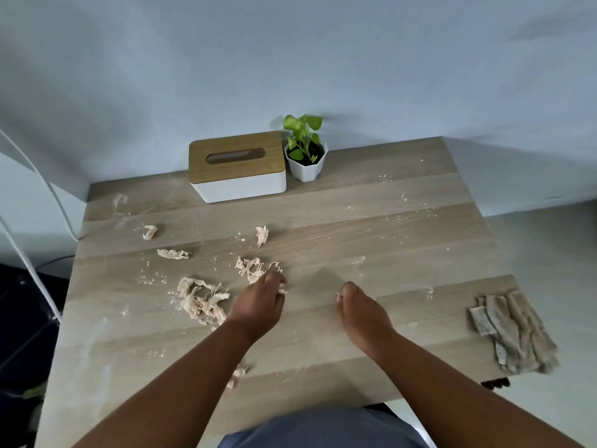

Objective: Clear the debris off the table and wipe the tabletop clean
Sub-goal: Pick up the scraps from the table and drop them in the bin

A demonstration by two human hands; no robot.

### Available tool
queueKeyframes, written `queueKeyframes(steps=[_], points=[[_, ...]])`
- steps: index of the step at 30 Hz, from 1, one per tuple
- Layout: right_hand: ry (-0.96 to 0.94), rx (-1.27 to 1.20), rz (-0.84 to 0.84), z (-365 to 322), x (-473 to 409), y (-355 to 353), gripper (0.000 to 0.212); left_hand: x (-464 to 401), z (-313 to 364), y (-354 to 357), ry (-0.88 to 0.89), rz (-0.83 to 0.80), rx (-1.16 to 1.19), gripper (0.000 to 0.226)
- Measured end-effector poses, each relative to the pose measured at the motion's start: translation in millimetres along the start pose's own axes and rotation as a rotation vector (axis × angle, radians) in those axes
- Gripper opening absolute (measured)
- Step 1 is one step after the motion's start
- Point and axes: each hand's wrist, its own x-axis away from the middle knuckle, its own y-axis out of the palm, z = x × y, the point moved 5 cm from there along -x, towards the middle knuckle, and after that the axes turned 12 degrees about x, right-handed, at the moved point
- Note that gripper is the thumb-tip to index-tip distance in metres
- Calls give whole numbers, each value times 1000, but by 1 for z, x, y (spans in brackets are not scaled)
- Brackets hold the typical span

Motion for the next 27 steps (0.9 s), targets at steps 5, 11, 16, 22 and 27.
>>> queueKeyframes(steps=[5,11,16,22,27], points=[[145,-333,82,10,2,-21,7,-12,4,-2,-3,12,51,34],[256,-486,160,23,11,-31,18,-25,20,12,-51,40,200,39],[325,-501,209,34,29,-39,21,-31,42,31,-89,48,260,54],[477,-717,187,50,52,-44,54,-27,74,54,-185,73,860,52],[544,-951,194,64,69,-46,58,-34,96,70,-339,2,980,26]])
